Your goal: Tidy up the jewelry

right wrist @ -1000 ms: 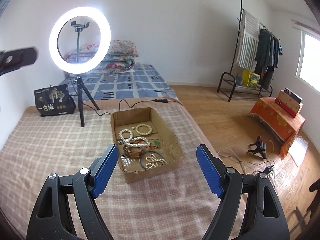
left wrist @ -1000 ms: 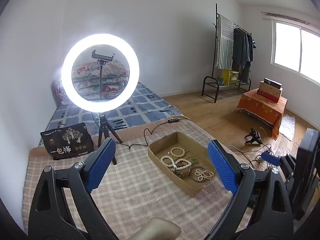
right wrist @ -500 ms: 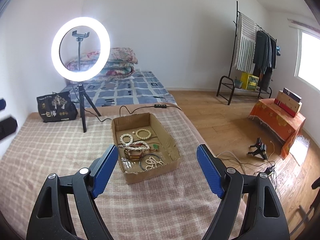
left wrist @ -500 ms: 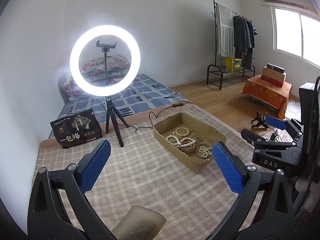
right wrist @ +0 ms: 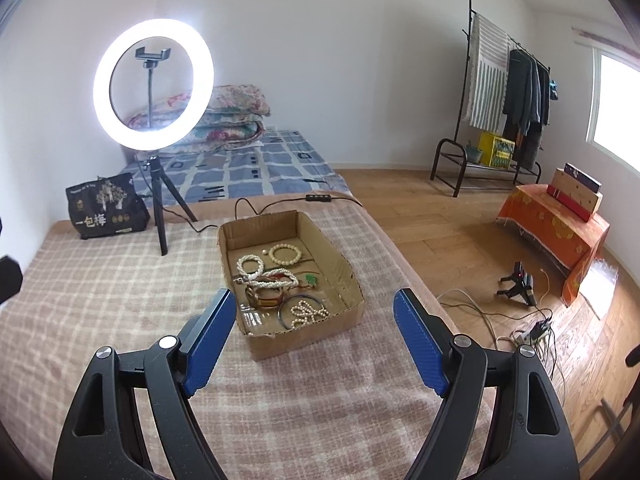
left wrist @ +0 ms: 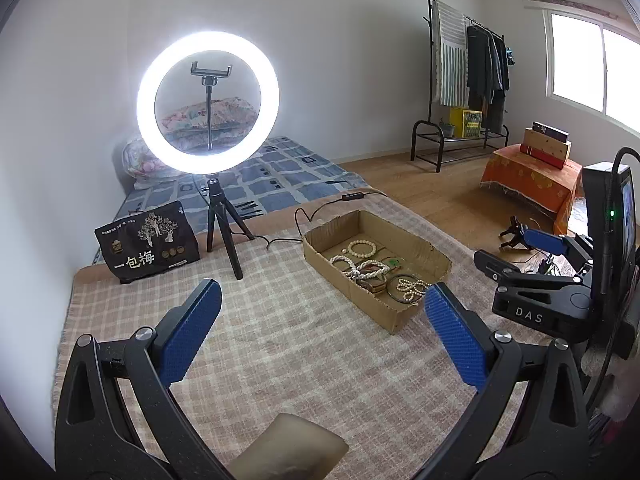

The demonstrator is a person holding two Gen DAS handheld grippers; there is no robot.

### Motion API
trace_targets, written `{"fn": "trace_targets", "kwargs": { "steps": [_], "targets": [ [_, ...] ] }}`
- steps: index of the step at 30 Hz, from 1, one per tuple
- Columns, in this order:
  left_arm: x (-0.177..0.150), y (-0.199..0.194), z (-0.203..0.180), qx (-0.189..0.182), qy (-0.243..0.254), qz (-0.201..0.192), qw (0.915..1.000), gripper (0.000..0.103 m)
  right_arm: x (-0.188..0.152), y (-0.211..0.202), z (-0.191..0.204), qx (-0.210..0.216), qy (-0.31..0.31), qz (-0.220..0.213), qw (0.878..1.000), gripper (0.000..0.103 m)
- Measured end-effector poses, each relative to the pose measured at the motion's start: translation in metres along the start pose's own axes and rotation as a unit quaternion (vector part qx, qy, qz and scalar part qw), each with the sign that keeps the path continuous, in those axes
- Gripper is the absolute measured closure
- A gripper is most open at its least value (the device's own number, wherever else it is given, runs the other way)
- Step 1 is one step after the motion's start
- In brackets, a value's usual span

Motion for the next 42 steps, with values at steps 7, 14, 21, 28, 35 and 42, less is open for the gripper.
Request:
{"fn": "trace_targets", "kwargs": {
  "steps": [7,14,21,28,35,42],
  "targets": [
    [-0.0004,-0.0005,-0.0010,-0.002,0.000,0.001,1.0000,0.000,-0.0012,0.0019,0.0024,0.000,-0.002,0.005,1.000,0.022],
    [-0.0013,-0.0014,-0.0024,-0.005,0.003,0.000,1.0000,0.000,-0.0010,0.0010,0.0015,-0.001,0.005,0.005,1.000,0.022],
    [-0.0013,-0.0040,-0.0045,-0.005,0.008,-0.004,0.9999,0.000,-0.0029,0.0034,0.0019,-0.001,0.008,0.010,1.000,0.022],
    [-0.0015,-0.0040,-0.0047,-0.005,0.006,-0.003,1.0000,0.000,-0.0021,0.0069,0.0005,0.000,0.018,0.017,1.000,0.022],
    [-0.0015,-0.0043,-0.0059,-0.007,0.008,-0.002,0.9999,0.000,-0.0032,0.0076,0.0000,0.001,0.021,0.019,1.000,0.022],
    [-0.0016,-0.0050,-0.0067,-0.007,0.007,-0.002,0.9999,0.000,-0.0046,0.0085,-0.0006,0.001,0.024,0.023,0.999,0.022]
  ]
}}
Point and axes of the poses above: each gripper's, at about its wrist camera, not at the fingertips, and y roughly the way its jaws point, z to its left, x to its top, the point moved 3 cm from there along y, roughly the way its jaws point, and after that the axes turned 7 degrees about y, right-handed, at the moved point
